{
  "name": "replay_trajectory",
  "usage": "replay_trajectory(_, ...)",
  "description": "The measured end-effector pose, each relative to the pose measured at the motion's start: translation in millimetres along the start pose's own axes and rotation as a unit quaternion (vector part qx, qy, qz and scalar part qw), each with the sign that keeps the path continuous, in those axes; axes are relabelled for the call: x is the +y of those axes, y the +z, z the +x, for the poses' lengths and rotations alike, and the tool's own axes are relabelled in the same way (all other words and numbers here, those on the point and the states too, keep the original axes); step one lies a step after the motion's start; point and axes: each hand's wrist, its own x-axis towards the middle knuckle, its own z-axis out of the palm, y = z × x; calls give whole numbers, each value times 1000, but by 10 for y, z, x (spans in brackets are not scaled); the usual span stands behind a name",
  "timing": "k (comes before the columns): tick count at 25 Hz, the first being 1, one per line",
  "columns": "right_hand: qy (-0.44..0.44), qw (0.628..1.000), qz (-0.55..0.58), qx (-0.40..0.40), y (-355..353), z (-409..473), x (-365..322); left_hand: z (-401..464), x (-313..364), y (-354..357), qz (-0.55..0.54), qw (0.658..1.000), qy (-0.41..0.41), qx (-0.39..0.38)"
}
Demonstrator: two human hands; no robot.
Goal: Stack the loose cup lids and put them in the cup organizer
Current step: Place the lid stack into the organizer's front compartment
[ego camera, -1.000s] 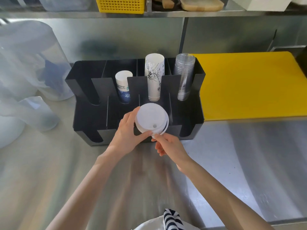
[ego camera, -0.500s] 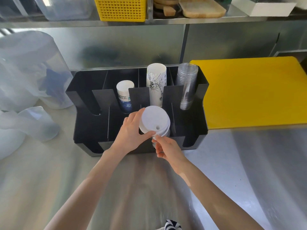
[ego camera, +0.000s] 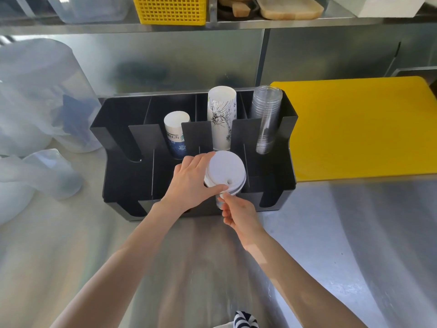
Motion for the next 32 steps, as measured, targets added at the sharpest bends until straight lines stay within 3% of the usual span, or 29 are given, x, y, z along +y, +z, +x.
replay_trajectory(11,39,999,-3,10,-43,59,76,157,-29,-6,110,982,4,-152)
replay_trajectory(18,47,998,-24,22,-61,120,164,164,30,46,172,965,-11,-196)
replay_trajectory(25,53,997,-47,18,-82,131,174,137,38,134,190,965,-24,-177)
replay_trajectory(32,41,994,-97,9,-119,110,180,33,-5,198,178,979,1,-95)
